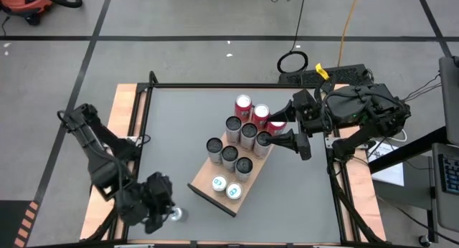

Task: Place canned beverage on shelf
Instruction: Put the blue soda can on the shelf aligned with the other blue soda cans

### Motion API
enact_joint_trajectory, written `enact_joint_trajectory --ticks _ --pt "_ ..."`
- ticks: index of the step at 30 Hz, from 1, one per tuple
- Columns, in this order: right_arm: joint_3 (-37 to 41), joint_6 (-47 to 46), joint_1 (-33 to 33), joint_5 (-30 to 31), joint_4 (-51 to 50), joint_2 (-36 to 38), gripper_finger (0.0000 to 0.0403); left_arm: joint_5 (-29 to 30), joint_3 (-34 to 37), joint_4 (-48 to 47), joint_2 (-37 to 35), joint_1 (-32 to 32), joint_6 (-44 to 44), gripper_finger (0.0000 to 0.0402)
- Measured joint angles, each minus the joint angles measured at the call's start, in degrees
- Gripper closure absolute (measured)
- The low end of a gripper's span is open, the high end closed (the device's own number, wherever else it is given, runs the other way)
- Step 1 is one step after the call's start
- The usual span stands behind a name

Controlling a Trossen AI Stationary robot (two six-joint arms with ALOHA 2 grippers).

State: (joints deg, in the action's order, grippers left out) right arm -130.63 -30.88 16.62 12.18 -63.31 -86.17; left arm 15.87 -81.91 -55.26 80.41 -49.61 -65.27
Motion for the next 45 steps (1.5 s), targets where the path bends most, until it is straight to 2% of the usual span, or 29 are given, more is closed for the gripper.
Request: enact_joint_trajectory --ticks 10,16,26,32,45 --pt "0.02 0.51 -0.01 0.00 0.00 0.00 0.0078 1.46 0.43 -5.25 1.67 -6.21 -9.33 0.0102" --pt "0.02 0.51 -0.02 -0.01 0.01 0.00 0.0078 1.04 3.62 -4.63 4.02 -6.40 -8.52 0.0037" --pt "0.00 0.55 0.00 0.00 0.02 0.00 0.0078 2.77 11.94 2.80 5.46 -6.26 -6.41 0.0026" --pt "0.01 0.58 -0.02 0.00 0.00 0.00 0.0078 4.72 15.99 10.89 5.62 -6.25 -4.82 0.0027" --pt "0.02 0.51 -0.02 0.02 0.03 0.00 0.0078 6.13 17.00 13.06 10.24 -6.25 -2.94 0.0027"
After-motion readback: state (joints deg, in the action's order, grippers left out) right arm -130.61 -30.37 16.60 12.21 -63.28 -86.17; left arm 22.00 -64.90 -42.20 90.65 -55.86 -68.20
